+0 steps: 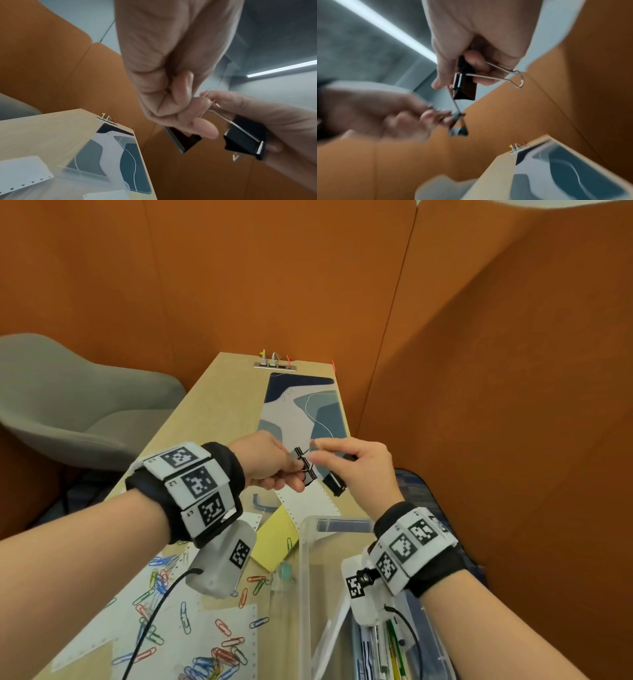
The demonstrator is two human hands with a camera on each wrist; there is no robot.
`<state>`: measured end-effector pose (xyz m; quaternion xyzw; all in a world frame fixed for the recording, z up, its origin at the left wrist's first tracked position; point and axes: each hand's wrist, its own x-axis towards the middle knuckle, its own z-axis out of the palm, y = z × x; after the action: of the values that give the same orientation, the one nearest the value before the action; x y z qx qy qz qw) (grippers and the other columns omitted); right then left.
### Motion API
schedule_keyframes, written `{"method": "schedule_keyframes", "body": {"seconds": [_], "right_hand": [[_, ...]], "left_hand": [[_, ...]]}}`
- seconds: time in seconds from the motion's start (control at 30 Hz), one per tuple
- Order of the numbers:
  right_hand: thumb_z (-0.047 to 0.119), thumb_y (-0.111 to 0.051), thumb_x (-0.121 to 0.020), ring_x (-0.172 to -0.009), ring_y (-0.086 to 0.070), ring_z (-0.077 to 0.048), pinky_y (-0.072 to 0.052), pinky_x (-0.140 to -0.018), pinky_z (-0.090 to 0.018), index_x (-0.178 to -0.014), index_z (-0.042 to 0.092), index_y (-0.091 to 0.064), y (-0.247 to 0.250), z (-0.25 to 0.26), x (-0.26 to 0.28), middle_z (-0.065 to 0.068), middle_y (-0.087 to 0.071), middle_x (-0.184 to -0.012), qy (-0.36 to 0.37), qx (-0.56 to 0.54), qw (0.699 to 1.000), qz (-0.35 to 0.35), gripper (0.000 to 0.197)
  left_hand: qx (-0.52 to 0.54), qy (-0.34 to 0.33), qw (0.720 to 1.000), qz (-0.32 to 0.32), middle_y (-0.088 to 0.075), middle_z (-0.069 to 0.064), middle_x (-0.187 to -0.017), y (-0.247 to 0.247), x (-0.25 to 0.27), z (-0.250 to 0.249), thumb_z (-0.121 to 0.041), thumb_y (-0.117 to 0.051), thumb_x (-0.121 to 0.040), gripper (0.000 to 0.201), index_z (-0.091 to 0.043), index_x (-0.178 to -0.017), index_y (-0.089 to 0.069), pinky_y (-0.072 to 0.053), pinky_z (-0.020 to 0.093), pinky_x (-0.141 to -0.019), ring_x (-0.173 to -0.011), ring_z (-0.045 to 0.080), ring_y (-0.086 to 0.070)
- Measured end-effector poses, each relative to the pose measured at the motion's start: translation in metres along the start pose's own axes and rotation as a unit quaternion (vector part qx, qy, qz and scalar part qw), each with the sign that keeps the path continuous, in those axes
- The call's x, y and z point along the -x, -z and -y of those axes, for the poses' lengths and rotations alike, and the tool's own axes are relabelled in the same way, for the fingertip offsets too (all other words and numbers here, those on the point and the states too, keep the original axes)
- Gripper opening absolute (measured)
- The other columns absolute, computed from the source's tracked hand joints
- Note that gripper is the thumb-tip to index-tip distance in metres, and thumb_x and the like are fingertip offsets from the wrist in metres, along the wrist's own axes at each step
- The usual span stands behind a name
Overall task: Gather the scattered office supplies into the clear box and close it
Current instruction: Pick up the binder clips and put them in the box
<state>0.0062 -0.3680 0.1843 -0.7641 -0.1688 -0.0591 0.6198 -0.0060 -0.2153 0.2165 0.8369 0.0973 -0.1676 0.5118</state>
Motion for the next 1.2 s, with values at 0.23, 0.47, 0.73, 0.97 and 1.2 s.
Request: {"method": "schedule_keyframes", "body": {"seconds": [0.23,0.47,0.73,0.97,1.2], "right_hand": [[0.013,-0.062,-0.087,-0.075,-0.062,0.002,-0.048,-0.069,-0.009,-0.098,0.011,-0.073,0.002,-0.002,-0.003,0.004,-0.070,-0.082,0.022,-0.055,0.998,-0.016,0.015],[0.048,-0.036,-0.095,-0.056,-0.060,-0.002,-0.046,-0.049,-0.018,-0.107,0.011,-0.067,0.022,-0.008,-0.002,0.001,-0.069,-0.087,-0.291,-0.126,0.941,0.117,0.049],[0.049,-0.046,-0.084,-0.041,-0.030,-0.006,-0.039,-0.037,-0.016,-0.097,0.016,-0.064,0.023,-0.009,0.000,0.000,-0.064,-0.075,-0.297,-0.247,0.908,0.161,0.040],[0.032,-0.055,-0.087,-0.035,-0.037,-0.002,-0.038,-0.037,-0.016,-0.092,0.013,-0.058,0.023,-0.009,-0.002,0.007,-0.053,-0.066,-0.269,-0.237,0.921,0.154,0.020],[0.030,-0.059,-0.089,-0.051,-0.053,-0.005,-0.046,-0.049,-0.021,-0.088,0.013,-0.060,0.019,-0.012,-0.002,0.008,-0.058,-0.060,-0.240,-0.104,0.965,0.035,0.017]], "left_hand": [[0.080,-0.073,0.994,0.020,-0.056,0.004,-0.068,-0.009,-0.004,-0.001,-0.007,-0.036,-0.098,0.026,-0.010,-0.094,-0.061,-0.034,0.013,-0.039,-0.050,0.009,-0.045],[0.171,-0.069,0.980,0.072,-0.035,-0.002,-0.058,-0.013,-0.004,-0.003,-0.033,-0.030,-0.100,0.042,-0.008,-0.083,-0.060,-0.028,0.015,-0.041,-0.049,0.009,-0.028],[0.142,-0.085,0.979,0.117,-0.029,-0.005,-0.054,-0.015,-0.005,-0.009,-0.059,-0.037,-0.089,0.049,-0.013,-0.077,-0.052,-0.025,0.018,-0.046,-0.043,0.006,-0.032],[0.077,-0.115,0.987,0.086,-0.040,-0.005,-0.053,-0.014,-0.007,-0.004,-0.031,-0.049,-0.094,0.026,-0.013,-0.075,-0.051,-0.028,0.013,-0.039,-0.040,0.004,-0.031],[0.048,-0.138,0.988,-0.057,-0.064,0.005,-0.067,-0.024,-0.011,0.000,-0.014,-0.051,-0.093,0.003,-0.012,-0.095,-0.051,-0.041,0.023,-0.046,-0.047,0.013,-0.046]]}}
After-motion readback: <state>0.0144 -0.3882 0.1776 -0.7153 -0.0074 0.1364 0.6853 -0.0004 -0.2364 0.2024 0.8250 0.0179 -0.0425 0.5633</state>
